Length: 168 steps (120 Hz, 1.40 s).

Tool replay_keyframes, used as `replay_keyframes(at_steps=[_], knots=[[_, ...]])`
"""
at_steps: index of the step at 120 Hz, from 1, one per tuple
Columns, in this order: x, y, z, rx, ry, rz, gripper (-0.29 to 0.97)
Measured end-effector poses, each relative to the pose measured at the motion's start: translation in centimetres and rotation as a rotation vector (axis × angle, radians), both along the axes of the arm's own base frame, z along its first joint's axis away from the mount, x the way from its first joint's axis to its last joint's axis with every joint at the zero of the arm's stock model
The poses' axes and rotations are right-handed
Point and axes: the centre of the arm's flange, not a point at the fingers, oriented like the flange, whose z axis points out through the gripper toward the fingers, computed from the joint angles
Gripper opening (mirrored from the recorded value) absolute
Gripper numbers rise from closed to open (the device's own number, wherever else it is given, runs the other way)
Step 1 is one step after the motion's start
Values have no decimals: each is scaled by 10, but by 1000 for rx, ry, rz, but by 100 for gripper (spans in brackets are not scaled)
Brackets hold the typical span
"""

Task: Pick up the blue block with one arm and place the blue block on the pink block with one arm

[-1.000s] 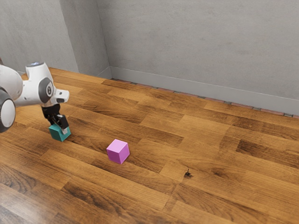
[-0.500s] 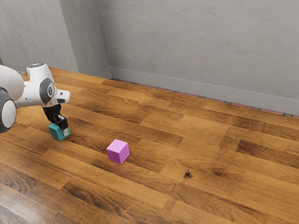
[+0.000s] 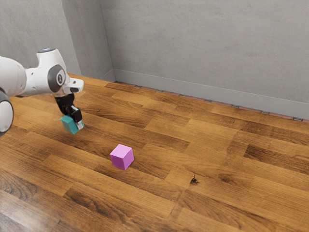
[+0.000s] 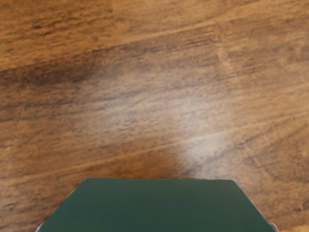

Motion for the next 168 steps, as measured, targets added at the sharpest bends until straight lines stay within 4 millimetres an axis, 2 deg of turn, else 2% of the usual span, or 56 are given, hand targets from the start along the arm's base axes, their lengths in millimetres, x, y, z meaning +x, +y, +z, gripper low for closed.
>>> replay_keyframes(at_steps=[14, 38, 54, 74, 109, 146, 154, 168], knots=[[8, -32, 2, -19, 18, 3, 35], [24, -100, 0, -51, 40, -9, 34], [29, -136, -3, -48, 64, -7, 35], [30, -170, -8, 14, 116, 6, 35], [44, -228, -9, 116, 162, 50, 35], [42, -269, -3, 140, 158, 130, 35], [36, -271, 1, 143, 156, 152, 35], [27, -262, 14, 138, 141, 207, 38]])
